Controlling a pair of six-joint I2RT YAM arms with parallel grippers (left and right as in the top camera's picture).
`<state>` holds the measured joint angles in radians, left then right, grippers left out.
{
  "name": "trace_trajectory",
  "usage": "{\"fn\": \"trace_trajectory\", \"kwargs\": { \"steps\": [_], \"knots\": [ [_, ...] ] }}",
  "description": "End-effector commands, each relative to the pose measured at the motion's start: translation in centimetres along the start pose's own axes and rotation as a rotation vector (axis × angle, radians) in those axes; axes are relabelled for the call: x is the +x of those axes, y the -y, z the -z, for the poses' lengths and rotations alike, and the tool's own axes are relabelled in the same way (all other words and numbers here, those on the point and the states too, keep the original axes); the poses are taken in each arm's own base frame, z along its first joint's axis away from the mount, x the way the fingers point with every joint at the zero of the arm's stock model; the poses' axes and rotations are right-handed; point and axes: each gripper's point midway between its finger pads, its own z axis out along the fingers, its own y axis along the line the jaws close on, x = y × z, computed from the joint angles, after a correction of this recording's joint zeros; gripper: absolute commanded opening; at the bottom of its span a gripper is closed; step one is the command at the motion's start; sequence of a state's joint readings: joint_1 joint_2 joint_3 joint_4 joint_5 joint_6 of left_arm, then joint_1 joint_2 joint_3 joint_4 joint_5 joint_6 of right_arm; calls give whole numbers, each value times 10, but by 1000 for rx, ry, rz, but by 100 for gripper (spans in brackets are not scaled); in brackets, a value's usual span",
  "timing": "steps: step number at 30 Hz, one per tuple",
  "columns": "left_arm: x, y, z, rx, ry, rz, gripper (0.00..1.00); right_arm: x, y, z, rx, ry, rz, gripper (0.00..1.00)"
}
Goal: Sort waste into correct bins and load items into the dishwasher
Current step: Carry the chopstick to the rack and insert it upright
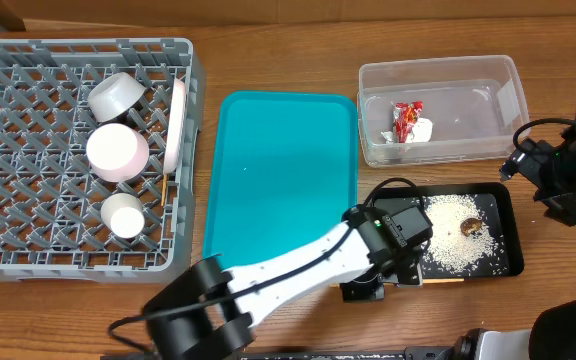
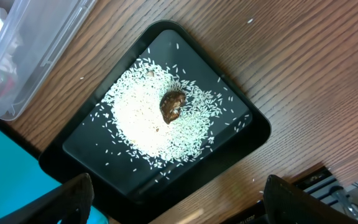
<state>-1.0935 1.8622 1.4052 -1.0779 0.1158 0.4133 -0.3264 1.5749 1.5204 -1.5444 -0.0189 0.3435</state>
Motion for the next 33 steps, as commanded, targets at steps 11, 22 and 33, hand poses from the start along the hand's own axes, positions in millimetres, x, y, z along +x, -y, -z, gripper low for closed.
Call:
{"fn": "trace_trajectory", "kwargs": {
  "steps": [11, 22, 33],
  "knots": [
    [44, -87, 92, -163, 212, 463, 4, -4, -2, 12, -20, 49, 5, 89],
    [146, -169, 150, -281, 320, 863, 4, -5, -2, 12, -20, 50, 5, 89],
    [257, -195, 229, -535, 503, 1271, 4, -5, -2, 12, -20, 51, 5, 89]
  ]
}}
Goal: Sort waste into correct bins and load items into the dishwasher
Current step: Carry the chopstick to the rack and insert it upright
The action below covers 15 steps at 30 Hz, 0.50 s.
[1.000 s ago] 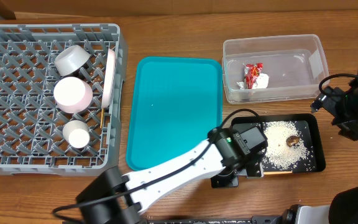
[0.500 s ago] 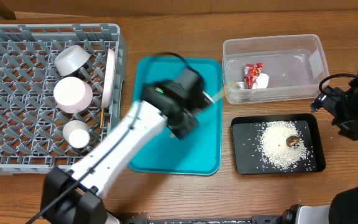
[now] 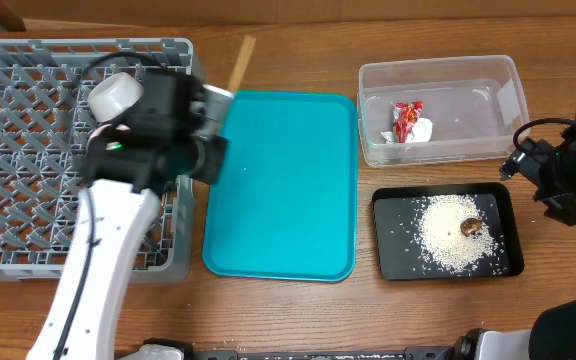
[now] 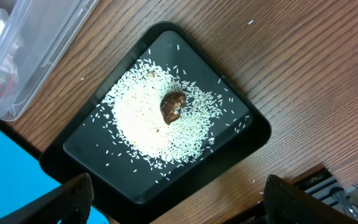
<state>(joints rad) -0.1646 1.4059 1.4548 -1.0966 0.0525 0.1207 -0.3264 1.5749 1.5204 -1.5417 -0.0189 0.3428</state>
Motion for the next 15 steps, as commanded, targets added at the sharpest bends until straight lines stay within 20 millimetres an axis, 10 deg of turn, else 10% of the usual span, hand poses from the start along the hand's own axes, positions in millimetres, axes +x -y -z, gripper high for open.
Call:
{"fn": "trace_trajectory", "kwargs": {
  "steps": [1, 8, 15],
  "knots": [
    [-7, -43, 26, -84, 91, 172, 4, -4, -2, 12, -19, 48, 4, 89],
    [21, -101, 23, -248, -3, 284, 4, -4, -2, 12, -19, 49, 4, 89],
    [51, -97, -26, -194, -200, 312, 4, -4, -2, 12, -19, 49, 4, 89]
  ]
}}
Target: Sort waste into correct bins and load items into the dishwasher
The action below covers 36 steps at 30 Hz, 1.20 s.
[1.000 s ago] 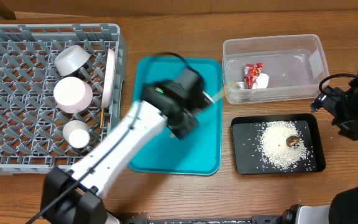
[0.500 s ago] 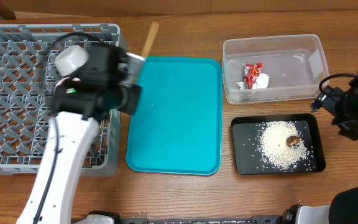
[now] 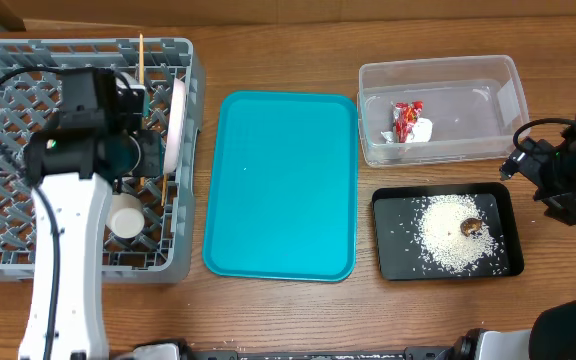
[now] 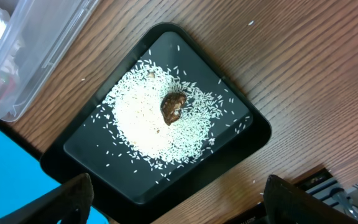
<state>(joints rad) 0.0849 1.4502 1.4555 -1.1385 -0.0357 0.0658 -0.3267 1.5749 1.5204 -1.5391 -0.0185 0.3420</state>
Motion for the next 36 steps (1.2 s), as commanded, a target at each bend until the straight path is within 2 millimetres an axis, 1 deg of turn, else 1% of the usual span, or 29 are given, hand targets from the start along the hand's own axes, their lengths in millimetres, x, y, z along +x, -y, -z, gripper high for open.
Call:
{"fn": "trace_trajectory", "kwargs": {
  "steps": [1, 5, 8, 11, 12, 13, 14, 15, 16, 20, 23, 25, 27, 28, 29, 31, 32, 33, 35, 36],
  "knots": [
    [20, -1, -33, -12, -141, 25, 4, -3, -2, 12, -18, 45, 4, 89],
    [38, -3, -60, -19, -268, 41, 4, -3, -2, 12, -18, 45, 4, 89],
    [43, -2, -74, -19, -318, 38, 4, -3, -2, 12, -18, 43, 4, 89],
    [50, -6, -85, -47, -363, 31, 4, -2, -1, 12, -16, 40, 4, 89],
    [52, -6, -87, -47, -376, 29, 9, -2, -1, 12, -15, 38, 3, 89],
    [52, -7, -88, -50, -381, 29, 25, -1, -1, 12, -15, 37, 3, 89],
    [53, -7, -89, -52, -386, 31, 59, -1, -1, 12, -15, 37, 3, 89],
    [53, -8, -89, -58, -385, 41, 89, -1, -1, 12, -15, 37, 3, 89],
    [53, -8, -89, -62, -383, 51, 100, -1, -1, 12, -15, 37, 3, 89],
    [48, -7, -81, -58, -351, 86, 100, -1, -3, 12, -26, 32, 15, 91],
    [35, 3, -65, 6, -267, 103, 100, 4, -17, 13, -97, 12, 87, 91],
    [26, 10, -51, 49, -203, 110, 100, 7, -31, 14, -150, 10, 153, 91],
    [18, 18, -30, 102, -125, 113, 100, 9, -52, 16, -207, 22, 244, 93],
    [16, 21, -23, 117, -103, 114, 100, 11, -61, 16, -229, 29, 279, 93],
    [11, 27, -7, 159, -46, 111, 100, 15, -87, 19, -290, 57, 381, 93],
    [7, 31, 9, 185, 8, 75, 100, 16, -114, 22, -329, 112, 465, 95],
    [5, 33, 18, 185, 48, 35, 100, 18, -143, 26, -370, 176, 566, 97],
    [4, 34, 26, 186, 75, 14, 100, 23, -165, 29, -388, 222, 633, 100],
    [8, 36, 29, 194, 74, 15, 100, 30, -177, 30, -396, 238, 673, 100],
    [13, 36, 29, 195, 63, 16, 100, 34, -181, 30, -402, 237, 672, 100]
  ]
}}
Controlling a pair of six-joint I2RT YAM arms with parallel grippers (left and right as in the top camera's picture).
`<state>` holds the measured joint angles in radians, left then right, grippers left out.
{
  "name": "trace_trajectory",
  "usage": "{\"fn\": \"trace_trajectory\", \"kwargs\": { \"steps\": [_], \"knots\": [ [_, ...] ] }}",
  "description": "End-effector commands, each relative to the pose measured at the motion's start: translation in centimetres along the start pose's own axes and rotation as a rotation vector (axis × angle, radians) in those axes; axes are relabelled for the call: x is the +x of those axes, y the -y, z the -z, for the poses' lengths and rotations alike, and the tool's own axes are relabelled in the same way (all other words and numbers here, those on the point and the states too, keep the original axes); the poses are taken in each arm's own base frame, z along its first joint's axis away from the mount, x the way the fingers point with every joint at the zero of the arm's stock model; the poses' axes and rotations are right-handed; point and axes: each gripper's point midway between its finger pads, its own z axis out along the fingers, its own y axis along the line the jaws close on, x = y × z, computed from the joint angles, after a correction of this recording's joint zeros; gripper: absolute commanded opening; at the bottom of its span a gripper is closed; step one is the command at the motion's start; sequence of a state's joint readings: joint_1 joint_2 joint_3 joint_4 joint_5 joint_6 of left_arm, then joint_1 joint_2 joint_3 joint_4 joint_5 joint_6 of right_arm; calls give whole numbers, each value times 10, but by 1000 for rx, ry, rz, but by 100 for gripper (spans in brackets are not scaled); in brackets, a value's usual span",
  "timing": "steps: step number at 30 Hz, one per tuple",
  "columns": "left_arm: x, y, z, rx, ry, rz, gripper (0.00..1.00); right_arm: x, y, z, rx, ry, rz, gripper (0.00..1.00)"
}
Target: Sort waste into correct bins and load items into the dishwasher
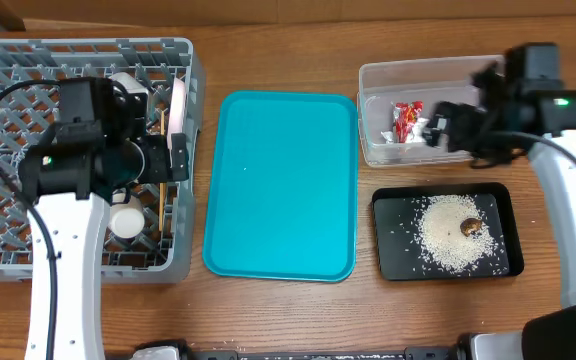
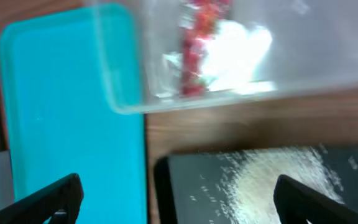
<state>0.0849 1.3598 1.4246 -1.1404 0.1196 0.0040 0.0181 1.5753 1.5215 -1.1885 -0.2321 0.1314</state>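
My left gripper [image 1: 171, 160] hangs over the right side of the grey dish rack [image 1: 8, 60]. It is shut on a wooden chopstick [image 1: 158, 210], which reaches down among the rack's tines beside a white cup [image 1: 126, 222]. My right gripper [image 1: 450, 125] is open over the left end of the clear bin [image 1: 488, 75] holding a red and white wrapper [image 1: 406, 120]. The blurred right wrist view shows my right gripper [image 2: 178, 186] wide open over the wrapper [image 2: 197, 43], the black tray [image 2: 185, 186] and its rice [image 2: 278, 180].
A teal tray [image 1: 278, 185] lies between the rack and the bins. The black tray [image 1: 388, 260] holds rice [image 1: 443, 240] and a brown scrap [image 1: 471, 227]. A white bowl [image 1: 128, 85] and a plate [image 1: 175, 105] stand in the rack.
My right arm has moved from the table's right edge to over the clear bin. My left gripper has turned, so the chopstick now points down into the rack instead of toward the far side.
My left gripper was first down at the black tray's near left corner. Then it held a wooden chopstick at the rack's right edge, then over the rack. The right arm stayed parked at the right edge until now.
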Motion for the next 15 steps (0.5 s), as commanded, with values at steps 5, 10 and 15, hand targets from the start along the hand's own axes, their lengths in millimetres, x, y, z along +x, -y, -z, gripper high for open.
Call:
{"fn": "trace_trajectory", "kwargs": {
  "steps": [5, 10, 15],
  "knots": [
    [41, 10, 6, 42, -41, -36, 100, 4, -26, 9, -12, 19, 42, 100],
    [72, 12, 20, 43, 45, -48, 100, 10, -17, 31, 42, 97, 54, 100],
    [99, 24, 51, 92, 252, -82, 100, 35, -16, 64, 7, 274, 94, 100]
  ]
}}
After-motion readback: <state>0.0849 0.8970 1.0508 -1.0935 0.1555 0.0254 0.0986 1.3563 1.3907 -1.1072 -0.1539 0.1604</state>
